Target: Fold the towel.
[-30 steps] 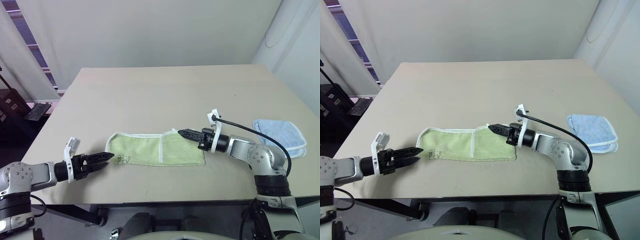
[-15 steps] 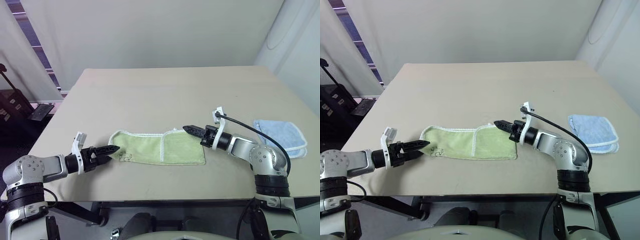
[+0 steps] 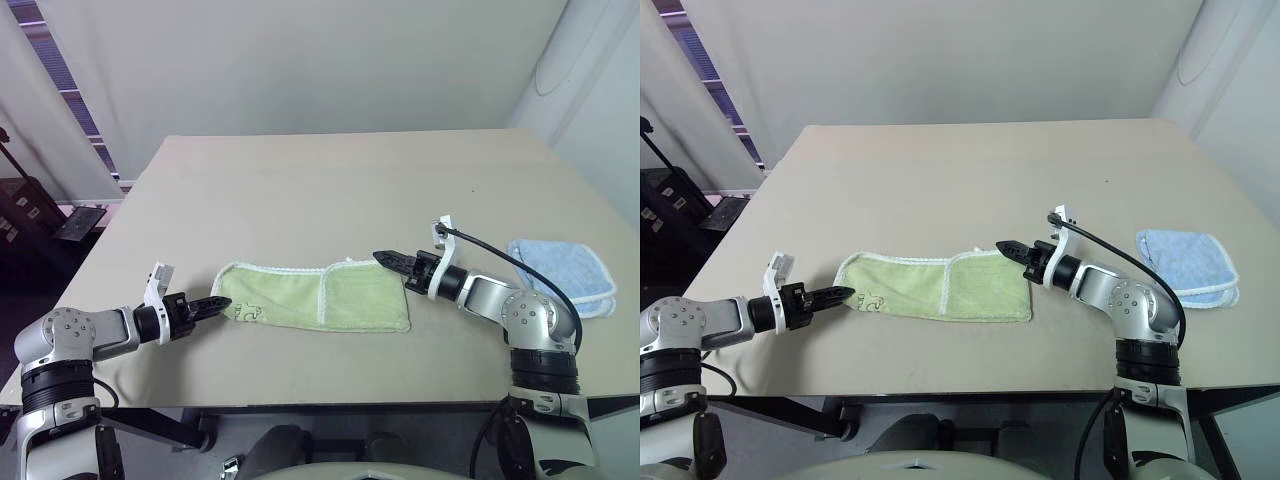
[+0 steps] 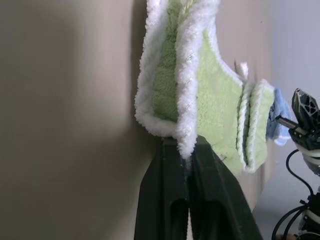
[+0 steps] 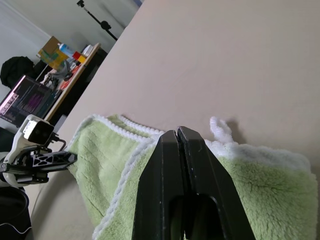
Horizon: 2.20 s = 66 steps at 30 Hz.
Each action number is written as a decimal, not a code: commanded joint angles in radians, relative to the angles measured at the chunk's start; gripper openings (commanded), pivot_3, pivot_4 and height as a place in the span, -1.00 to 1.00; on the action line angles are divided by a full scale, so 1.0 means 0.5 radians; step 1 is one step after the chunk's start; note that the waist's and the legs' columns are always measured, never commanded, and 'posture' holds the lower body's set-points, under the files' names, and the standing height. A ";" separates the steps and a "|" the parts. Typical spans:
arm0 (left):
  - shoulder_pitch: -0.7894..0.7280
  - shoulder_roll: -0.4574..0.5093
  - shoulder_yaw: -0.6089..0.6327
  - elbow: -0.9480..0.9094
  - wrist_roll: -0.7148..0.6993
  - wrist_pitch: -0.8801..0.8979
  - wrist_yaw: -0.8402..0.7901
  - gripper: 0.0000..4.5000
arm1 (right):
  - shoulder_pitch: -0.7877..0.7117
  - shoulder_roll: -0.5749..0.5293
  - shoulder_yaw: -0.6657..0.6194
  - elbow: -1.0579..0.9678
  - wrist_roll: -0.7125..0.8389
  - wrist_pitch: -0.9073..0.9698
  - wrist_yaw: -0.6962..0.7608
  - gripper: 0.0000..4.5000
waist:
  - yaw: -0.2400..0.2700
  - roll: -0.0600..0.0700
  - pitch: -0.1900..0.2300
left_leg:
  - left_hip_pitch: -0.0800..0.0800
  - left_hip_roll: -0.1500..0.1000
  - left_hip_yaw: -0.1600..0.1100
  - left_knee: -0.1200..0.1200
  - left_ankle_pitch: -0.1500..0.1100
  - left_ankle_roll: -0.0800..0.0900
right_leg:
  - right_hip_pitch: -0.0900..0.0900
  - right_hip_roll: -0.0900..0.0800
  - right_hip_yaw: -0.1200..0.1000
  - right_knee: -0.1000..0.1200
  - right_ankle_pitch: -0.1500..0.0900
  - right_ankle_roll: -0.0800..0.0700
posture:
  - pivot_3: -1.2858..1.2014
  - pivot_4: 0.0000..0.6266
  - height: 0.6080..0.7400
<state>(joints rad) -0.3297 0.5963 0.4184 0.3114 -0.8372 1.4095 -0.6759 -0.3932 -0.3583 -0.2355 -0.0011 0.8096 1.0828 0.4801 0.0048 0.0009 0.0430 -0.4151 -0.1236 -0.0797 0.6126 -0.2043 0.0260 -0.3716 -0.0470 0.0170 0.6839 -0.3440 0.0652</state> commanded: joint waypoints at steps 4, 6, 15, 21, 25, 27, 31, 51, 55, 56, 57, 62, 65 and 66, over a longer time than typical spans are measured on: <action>-0.124 0.204 -0.196 -0.286 -0.038 -0.154 -0.341 -0.98 | 0.127 -0.158 -0.102 -0.304 0.131 -0.043 0.192 -1.00 | 0.012 -0.001 0.001 | -0.004 0.000 0.000 0.000 0.000 0.000 | -0.001 0.000 0.000 -0.004 -0.002 -0.003 | 0.03 -1.00 1.00; -0.192 0.252 -0.318 -0.380 -0.047 -0.193 -0.468 -0.98 | 0.168 -0.211 -0.129 -0.354 0.166 -0.045 0.238 -1.00 | 0.013 0.000 0.001 | -0.007 0.000 0.000 0.000 0.000 0.000 | -0.002 0.000 0.000 -0.007 -0.002 -0.004 | 0.03 -1.00 1.00; -0.862 -0.075 -1.053 -0.223 0.206 -0.555 -0.888 -0.98 | 0.301 -0.300 -0.255 -0.365 0.116 -0.143 0.144 -1.00 | 0.021 -0.001 0.002 | -0.009 0.000 0.000 0.001 0.000 0.001 | -0.002 0.000 0.000 -0.010 -0.002 -0.004 | 0.03 -1.00 1.00; -1.099 -0.487 -1.396 0.072 0.419 -0.814 -1.092 -0.98 | 0.372 -0.254 -0.306 -0.457 0.101 -0.187 -0.057 -1.00 | 0.000 -0.004 0.003 | -0.022 0.000 0.000 0.002 0.003 0.006 | -0.006 0.000 0.001 -0.012 0.002 0.005 | 0.03 -1.00 1.00; -1.120 -0.659 -1.591 0.226 0.585 -0.931 -1.175 -0.98 | 0.461 -0.232 -0.385 -0.534 0.128 -0.185 -0.168 -1.00 | 0.003 -0.005 0.003 | -0.023 0.001 -0.001 -0.001 0.004 0.006 | -0.009 0.000 0.000 -0.012 0.001 0.007 | 0.03 -1.00 1.00; -1.118 -0.708 -1.667 0.279 0.648 -0.952 -1.208 -0.98 | 0.509 -0.212 -0.416 -0.559 0.134 -0.183 -0.222 -1.00 | 0.000 -0.005 0.004 | -0.023 0.001 -0.001 0.000 0.004 0.007 | -0.009 0.000 0.000 -0.011 0.001 0.007 | 0.03 -1.00 1.00; -1.117 -0.788 -1.689 0.378 0.736 -0.990 -1.194 -0.98 | 0.555 -0.180 -0.426 -0.571 0.109 -0.206 -0.301 -1.00 | 0.003 -0.005 0.004 | -0.022 0.001 -0.001 0.005 0.003 0.007 | -0.006 0.000 0.000 -0.008 0.001 0.007 | 0.03 -1.00 1.00; -1.070 -0.647 -1.150 -0.211 0.313 -0.720 -1.333 0.80 | 0.427 -0.226 -0.421 -0.632 0.163 -0.406 -0.171 -1.00 | 0.004 -0.005 0.004 | -0.020 0.000 -0.003 0.007 0.004 0.007 | -0.005 0.001 -0.001 -0.004 0.001 0.008 | 0.03 -1.00 1.00; -1.061 -0.560 -0.976 -0.193 0.310 -0.769 -1.209 0.80 | 0.387 -0.261 -0.273 -0.805 0.206 -0.403 -0.052 -1.00 | -0.002 -0.005 0.004 | -0.019 0.000 -0.003 0.009 0.004 0.007 | -0.004 0.002 -0.001 -0.002 0.001 0.008 | 0.03 -1.00 1.00; -1.026 -0.502 -0.976 -0.202 0.313 -0.799 -1.268 0.62 | 0.345 -0.256 -0.250 -0.821 0.232 -0.403 -0.039 -1.00 | -0.006 -0.005 0.004 | -0.018 0.000 -0.003 0.010 0.004 0.007 | -0.003 0.002 -0.001 -0.002 0.001 0.008 | 0.03 -1.00 1.00; -1.003 -0.465 -0.973 -0.196 0.313 -0.818 -1.292 0.52 | 0.310 -0.255 -0.229 -0.827 0.248 -0.405 -0.027 -1.00 | -0.007 -0.005 0.004 | -0.017 0.000 -0.003 0.010 0.004 0.007 | -0.003 0.002 -0.001 -0.002 0.001 0.008 | 0.03 -1.00 1.00; -0.858 -0.344 -1.099 -0.160 0.493 -1.061 -1.295 -0.29 | 0.161 -0.285 -0.030 -0.787 0.227 -0.404 0.106 -1.00 | 0.009 -0.006 0.004 | -0.015 0.000 -0.003 0.010 0.004 0.007 | -0.005 0.002 -0.001 -0.003 0.001 0.007 | 0.03 -1.00 1.00; -0.771 -0.358 -1.173 -0.119 0.603 -1.227 -1.264 -0.77 | 0.103 -0.297 0.089 -0.677 0.154 -0.424 0.190 -1.00 | 0.018 -0.006 0.004 | -0.015 0.000 -0.003 0.010 0.004 0.006 | -0.005 0.002 -0.001 -0.004 0.001 0.007 | 0.03 -1.00 1.00; -0.750 -0.379 -1.185 -0.108 0.634 -1.288 -1.240 -0.94 | 0.102 -0.305 0.119 -0.638 0.135 -0.431 0.232 -1.00 | 0.020 -0.007 0.004 | -0.015 0.000 -0.003 0.010 0.004 0.006 | -0.004 0.002 -0.001 -0.004 0.001 0.007 | 0.03 -1.00 1.00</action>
<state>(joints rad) -0.7009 0.4186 -0.1697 0.2645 -0.5433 0.8216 -1.3038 -0.3263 -0.4955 -0.1882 -0.3400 0.8943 0.8864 0.5639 0.0148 -0.0027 0.0449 -0.4226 -0.1237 -0.0812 0.6179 -0.2025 0.0293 -0.3737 -0.0460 0.0165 0.6816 -0.3435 0.0685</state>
